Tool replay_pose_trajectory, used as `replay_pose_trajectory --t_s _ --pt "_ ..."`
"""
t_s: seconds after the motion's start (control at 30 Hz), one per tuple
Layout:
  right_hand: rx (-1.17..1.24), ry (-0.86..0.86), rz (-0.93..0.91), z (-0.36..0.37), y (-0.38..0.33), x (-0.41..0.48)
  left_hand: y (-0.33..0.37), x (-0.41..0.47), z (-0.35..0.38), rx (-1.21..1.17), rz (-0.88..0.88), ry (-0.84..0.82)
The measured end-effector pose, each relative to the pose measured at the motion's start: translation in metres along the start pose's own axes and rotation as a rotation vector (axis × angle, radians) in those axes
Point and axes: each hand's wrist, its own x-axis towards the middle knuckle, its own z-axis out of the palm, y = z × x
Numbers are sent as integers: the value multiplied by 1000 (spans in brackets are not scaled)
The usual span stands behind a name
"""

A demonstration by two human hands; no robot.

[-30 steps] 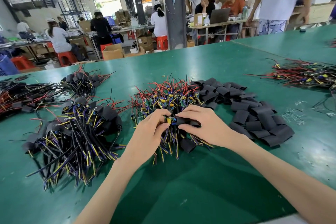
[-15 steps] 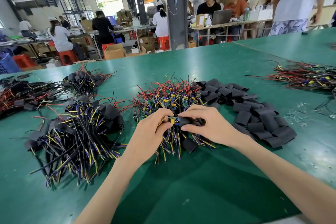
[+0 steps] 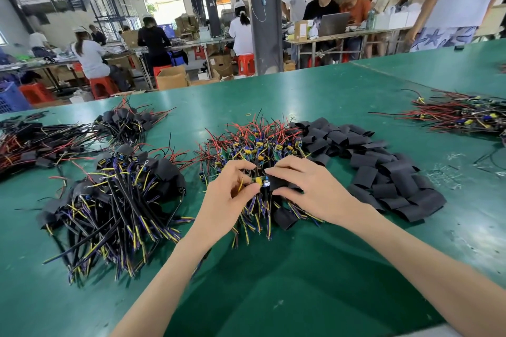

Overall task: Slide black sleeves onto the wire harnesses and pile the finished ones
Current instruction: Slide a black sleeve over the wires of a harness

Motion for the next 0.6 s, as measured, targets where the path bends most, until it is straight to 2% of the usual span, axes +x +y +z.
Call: replay_pose_trajectory --t_s 0.1,0.43,0.6 --pt "-16 2 -1 0 2 0 1 0 1 -96 -74 -43" --pt "241 -58 87 1 -2 2 0 -2 5 58 -42 -34" --pt "241 -25 74 2 -2 3 -1 0 5 -36 -140 10"
